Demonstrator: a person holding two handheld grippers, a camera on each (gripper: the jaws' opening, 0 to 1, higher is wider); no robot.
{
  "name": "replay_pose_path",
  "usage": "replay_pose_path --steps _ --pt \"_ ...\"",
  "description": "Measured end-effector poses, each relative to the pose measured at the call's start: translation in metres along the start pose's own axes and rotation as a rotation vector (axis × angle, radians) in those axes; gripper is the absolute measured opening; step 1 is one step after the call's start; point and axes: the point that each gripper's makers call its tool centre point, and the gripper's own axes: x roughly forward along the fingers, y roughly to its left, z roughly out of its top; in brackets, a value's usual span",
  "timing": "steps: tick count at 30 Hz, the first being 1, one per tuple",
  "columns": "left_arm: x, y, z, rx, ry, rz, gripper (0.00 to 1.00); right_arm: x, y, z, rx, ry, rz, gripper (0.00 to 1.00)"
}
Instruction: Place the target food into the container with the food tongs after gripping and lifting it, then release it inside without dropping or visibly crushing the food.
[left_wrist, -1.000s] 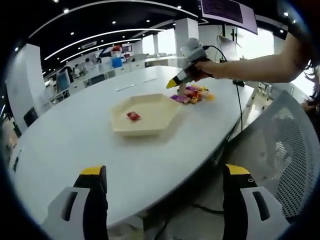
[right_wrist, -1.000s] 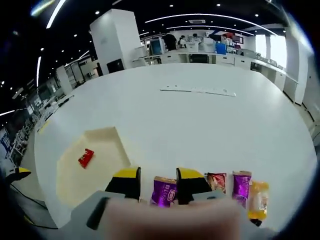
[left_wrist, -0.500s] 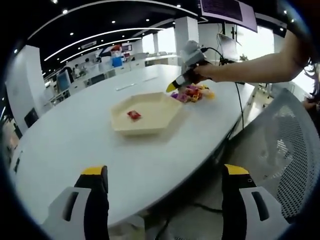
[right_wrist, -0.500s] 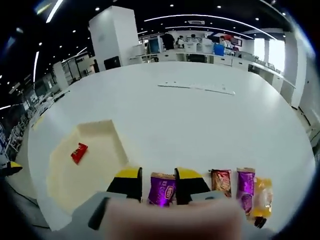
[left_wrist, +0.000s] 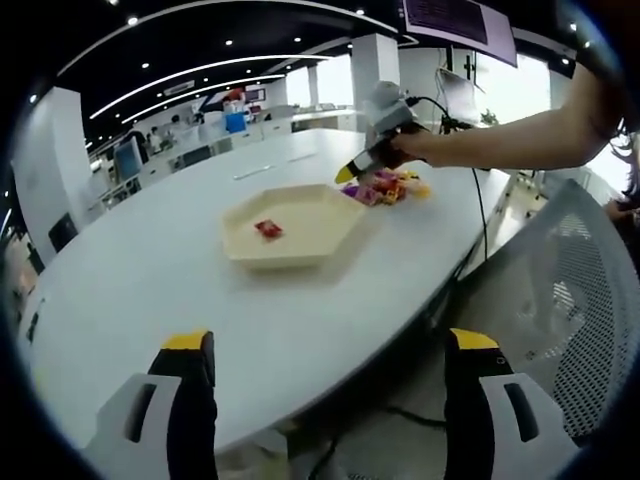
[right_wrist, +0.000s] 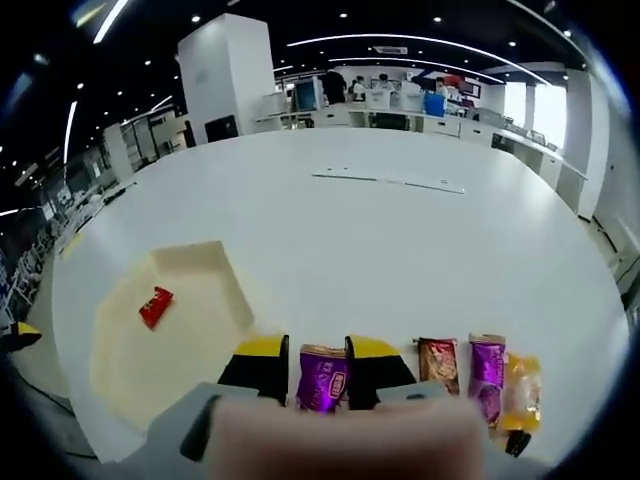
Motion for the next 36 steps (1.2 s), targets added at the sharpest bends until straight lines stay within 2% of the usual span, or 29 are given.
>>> replay_pose_path --steps 10,17,24,26,36 --pt "0.0 0.0 0.001 -0.002 -0.005 0.002 0.92 -0.028 -0.005 0.033 -0.001 -0.049 0.01 0.21" --pt "0.0 0.0 0.002 -0.002 -0.008 0.003 0.92 -0.042 -0.005 0.047 -0.02 -0.065 0.008 0.21" --pt "-0.001 -0.001 0.004 -0.018 -0.023 -0.004 0.92 -0.053 0.001 0.058 -0.03 -0.072 0.011 0.21" --pt "-0.001 -0.002 0.004 -0.012 -0.019 -0.006 0.92 -0.058 0.002 0.068 -0.03 -0.096 0.01 0.21" --pt "-0.002 -0.001 0.005 -0.012 -0.028 -0.004 0.91 -0.066 0.016 0.095 -0.032 -0.132 0.025 0.21"
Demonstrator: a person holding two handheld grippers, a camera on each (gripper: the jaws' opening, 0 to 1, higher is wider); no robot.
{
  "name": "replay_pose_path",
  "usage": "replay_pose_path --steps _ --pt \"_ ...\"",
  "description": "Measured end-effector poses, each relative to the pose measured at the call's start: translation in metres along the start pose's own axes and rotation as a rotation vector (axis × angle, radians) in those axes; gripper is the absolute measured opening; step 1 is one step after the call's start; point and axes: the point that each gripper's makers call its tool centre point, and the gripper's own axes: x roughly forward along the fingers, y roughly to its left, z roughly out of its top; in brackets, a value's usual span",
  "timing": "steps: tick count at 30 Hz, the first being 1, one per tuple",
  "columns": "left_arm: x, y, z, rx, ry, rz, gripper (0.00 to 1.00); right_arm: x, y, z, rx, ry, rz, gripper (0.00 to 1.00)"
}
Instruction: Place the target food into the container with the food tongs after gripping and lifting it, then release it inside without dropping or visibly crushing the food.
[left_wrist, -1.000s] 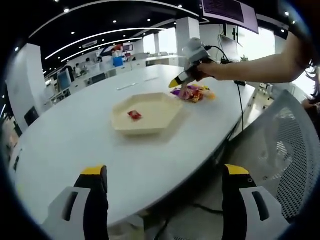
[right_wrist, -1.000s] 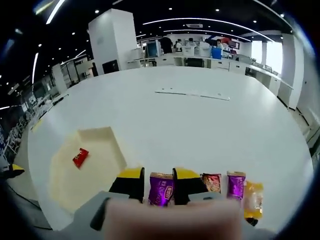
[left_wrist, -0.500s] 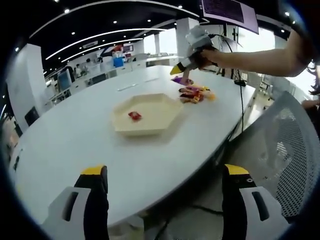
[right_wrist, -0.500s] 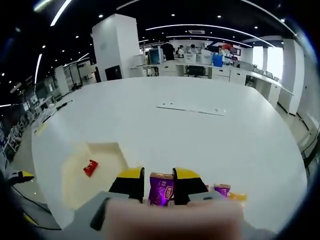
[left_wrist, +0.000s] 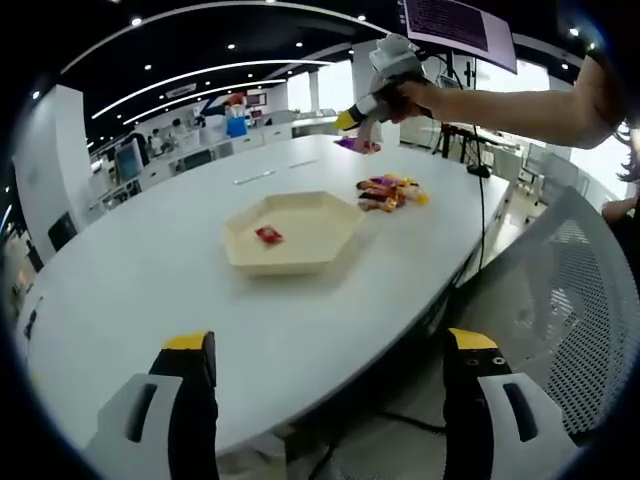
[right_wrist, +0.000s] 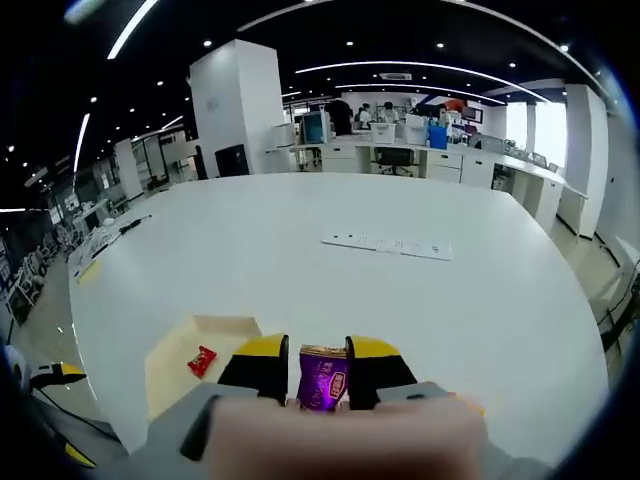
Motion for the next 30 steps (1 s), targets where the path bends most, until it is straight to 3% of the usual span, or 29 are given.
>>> replay_pose_path --steps 8,19,30 --pt "0.0 0.001 0.0 0.0 -0.004 0.007 0.91 0.012 0.033 0.014 -0.02 -0.021 0.04 0.21" --pt "-0.001 0.002 0.0 0.004 0.001 0.011 0.87 0.033 0.1 0.021 -0.015 -0.019 0.155 0.21" --pt "0.0 -0.001 -0.001 0.017 0.004 -0.005 0.89 0.041 0.123 0.027 -0.028 -0.019 0.194 0.22"
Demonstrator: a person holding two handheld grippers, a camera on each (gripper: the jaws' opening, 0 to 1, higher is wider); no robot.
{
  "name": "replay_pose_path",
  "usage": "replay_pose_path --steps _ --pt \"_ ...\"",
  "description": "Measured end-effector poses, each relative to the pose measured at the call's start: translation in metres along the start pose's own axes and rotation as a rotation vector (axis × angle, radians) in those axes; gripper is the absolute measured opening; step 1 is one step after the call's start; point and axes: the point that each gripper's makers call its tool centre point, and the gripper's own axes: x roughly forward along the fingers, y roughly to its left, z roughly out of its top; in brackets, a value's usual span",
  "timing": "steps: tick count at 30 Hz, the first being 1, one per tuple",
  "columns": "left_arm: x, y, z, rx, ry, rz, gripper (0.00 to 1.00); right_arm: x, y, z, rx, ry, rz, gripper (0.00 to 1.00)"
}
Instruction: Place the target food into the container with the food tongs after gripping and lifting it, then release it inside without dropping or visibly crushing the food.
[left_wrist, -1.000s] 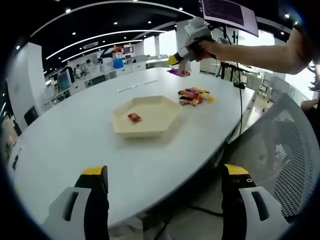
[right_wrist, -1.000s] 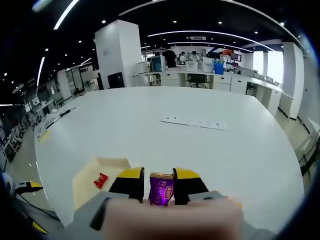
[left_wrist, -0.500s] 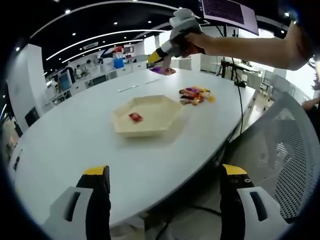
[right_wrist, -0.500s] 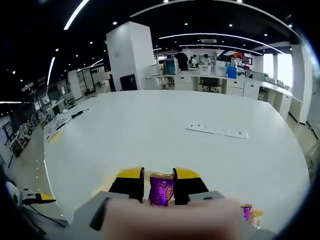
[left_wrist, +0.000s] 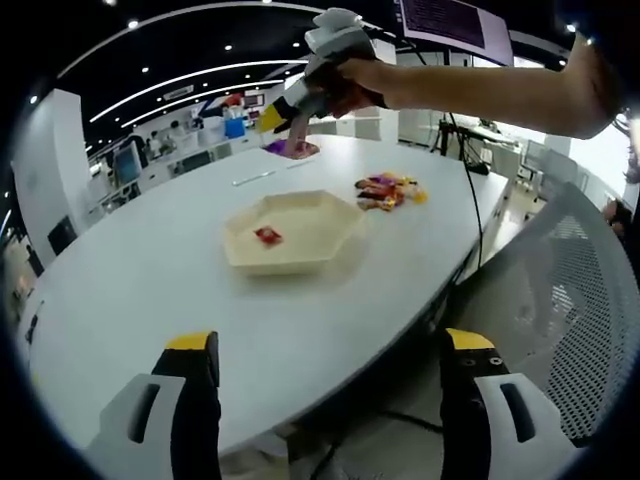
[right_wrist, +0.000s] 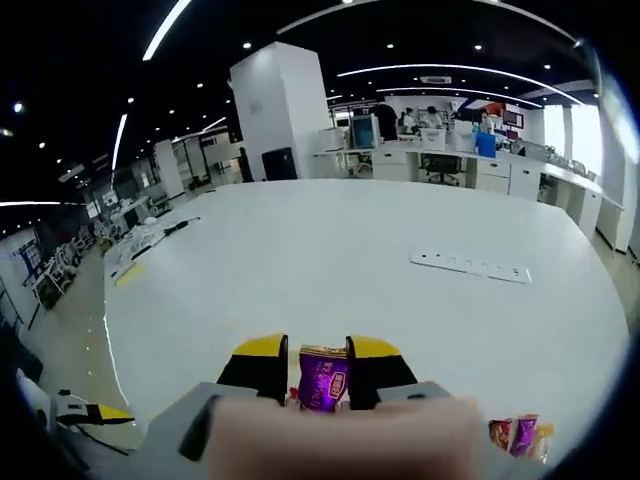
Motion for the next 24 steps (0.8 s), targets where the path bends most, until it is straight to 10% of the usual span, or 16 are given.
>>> replay_pose_path --steps 8,24 --pt "0.0 0.001 0.001 0.001 -0.006 0.004 0.89 0.009 0.008 0.008 -0.113 -0.055 0.015 0.3" --pt "0.0 0.0 0.005 -0.016 -0.026 -0.003 0.94 -0.006 -0.014 -0.005 -0.048 -0.007 0.016 0.3"
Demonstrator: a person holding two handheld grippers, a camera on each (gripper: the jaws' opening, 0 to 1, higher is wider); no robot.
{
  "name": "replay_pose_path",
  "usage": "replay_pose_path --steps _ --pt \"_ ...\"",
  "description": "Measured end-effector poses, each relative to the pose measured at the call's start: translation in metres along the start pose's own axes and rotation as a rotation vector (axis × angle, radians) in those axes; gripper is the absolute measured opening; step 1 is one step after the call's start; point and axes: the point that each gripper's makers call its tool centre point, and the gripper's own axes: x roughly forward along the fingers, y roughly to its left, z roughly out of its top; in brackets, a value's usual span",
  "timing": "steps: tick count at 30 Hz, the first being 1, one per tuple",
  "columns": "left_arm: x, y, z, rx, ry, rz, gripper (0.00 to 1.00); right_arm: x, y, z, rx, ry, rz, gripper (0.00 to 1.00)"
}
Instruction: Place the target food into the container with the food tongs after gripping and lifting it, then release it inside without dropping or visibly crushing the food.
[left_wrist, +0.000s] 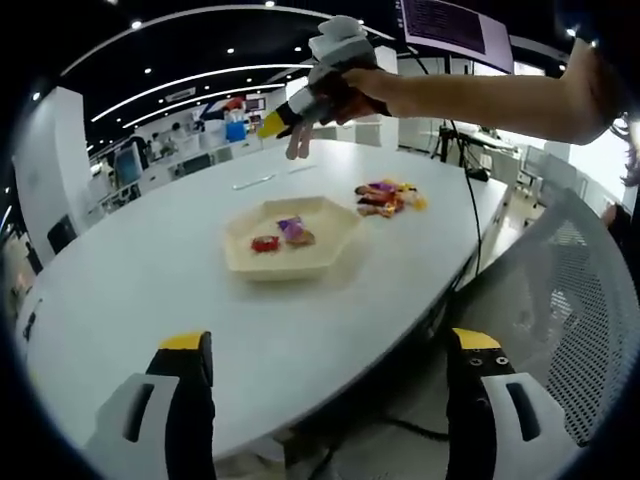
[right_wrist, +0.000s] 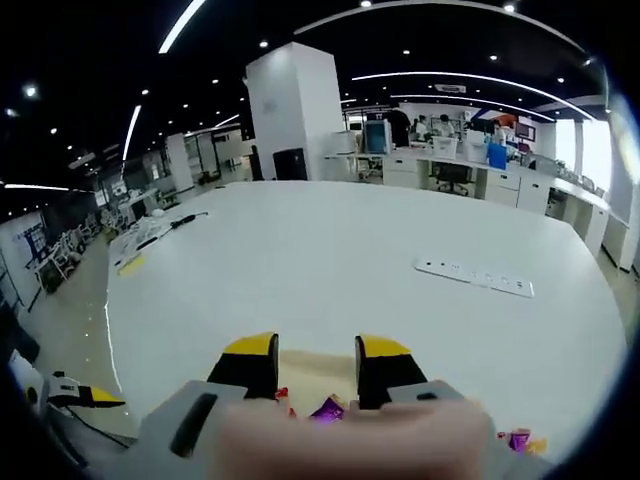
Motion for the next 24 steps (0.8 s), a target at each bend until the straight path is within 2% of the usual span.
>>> replay_pose_path --steps 13,19,24 --pt "0.001 -0.002 -0.001 -0.004 0.004 -0.009 0.98 -0.027 -0.044 -0.03 0.048 0.016 -0.038 0.3" --pt "0.002 -0.002 -0.004 0.002 0.02 -0.008 0.98 -0.035 -0.056 -0.05 0.081 0.052 -0.044 0.29" --pt "0.002 -0.001 -0.003 -0.004 0.018 -0.003 0.99 -0.036 -0.06 -0.077 0.031 0.11 -0.053 0.29"
